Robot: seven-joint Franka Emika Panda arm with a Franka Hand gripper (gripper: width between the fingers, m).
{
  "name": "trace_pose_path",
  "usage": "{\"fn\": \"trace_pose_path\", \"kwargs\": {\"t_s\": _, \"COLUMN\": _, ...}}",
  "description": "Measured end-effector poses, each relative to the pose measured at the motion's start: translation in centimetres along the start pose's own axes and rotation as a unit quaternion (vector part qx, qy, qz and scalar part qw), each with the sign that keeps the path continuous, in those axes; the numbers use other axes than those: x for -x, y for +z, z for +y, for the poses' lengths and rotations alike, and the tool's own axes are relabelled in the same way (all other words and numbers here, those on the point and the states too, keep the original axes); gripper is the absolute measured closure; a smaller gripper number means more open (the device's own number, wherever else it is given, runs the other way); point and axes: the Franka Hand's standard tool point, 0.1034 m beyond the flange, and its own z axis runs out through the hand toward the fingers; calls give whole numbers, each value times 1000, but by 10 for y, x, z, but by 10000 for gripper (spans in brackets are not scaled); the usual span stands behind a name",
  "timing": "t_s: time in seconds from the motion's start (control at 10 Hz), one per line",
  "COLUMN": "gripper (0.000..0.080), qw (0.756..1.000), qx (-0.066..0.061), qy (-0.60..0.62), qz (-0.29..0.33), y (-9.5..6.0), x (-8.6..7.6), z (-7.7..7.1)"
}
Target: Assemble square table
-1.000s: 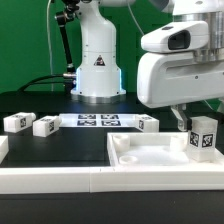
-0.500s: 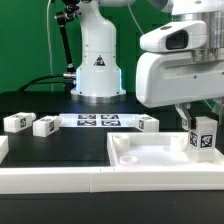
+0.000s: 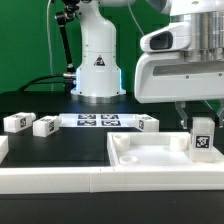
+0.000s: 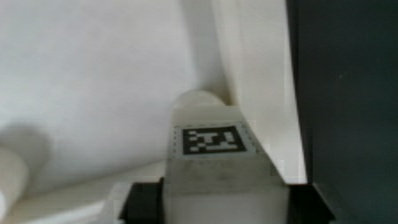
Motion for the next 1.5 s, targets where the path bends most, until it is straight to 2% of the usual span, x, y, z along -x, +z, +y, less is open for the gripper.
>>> {"fn": "trace_pose_path", "kwargs": {"t_s": 0.3, "gripper": 508, "qw": 988, "qx": -5, "qy": 152, "qz": 7, "y": 0, "x": 0, "z": -1}}
{"fn": "trace_pose_path", "kwargs": {"t_s": 0.8, "gripper": 508, "qw": 924, "qx": -17, "qy": 382, "qz": -2, "y": 1, "x": 2, "z": -3}}
{"fn": "trace_pose_path", "kwargs": {"t_s": 1.1, "gripper": 508, "qw": 916, "qx": -17, "qy": 402, "qz": -4, "y": 1, "x": 2, "z": -3}}
{"fn": "trace_pose_path", "kwargs": {"t_s": 1.2, "gripper": 485, "qw": 926, "qx": -16, "qy": 378, "qz": -4, "y": 1, "x": 2, "z": -3}}
{"fn": "trace_pose_path", "kwargs": {"t_s": 1.3, "gripper": 282, "qw": 936, "qx": -16, "qy": 351, "qz": -4, "y": 1, "x": 1, "z": -1}}
{"fn": "trace_pose_path", "kwargs": {"t_s": 1.4, "gripper": 282, "qw": 939, "qx": -13, "qy": 344, "qz": -7, "y": 1, "x": 3, "z": -3}}
{"fn": "trace_pose_path", "kwargs": {"t_s": 1.5, "gripper": 175, "qw": 950, "qx": -15, "qy": 313, "qz": -5, "y": 2, "x": 3, "z": -3}}
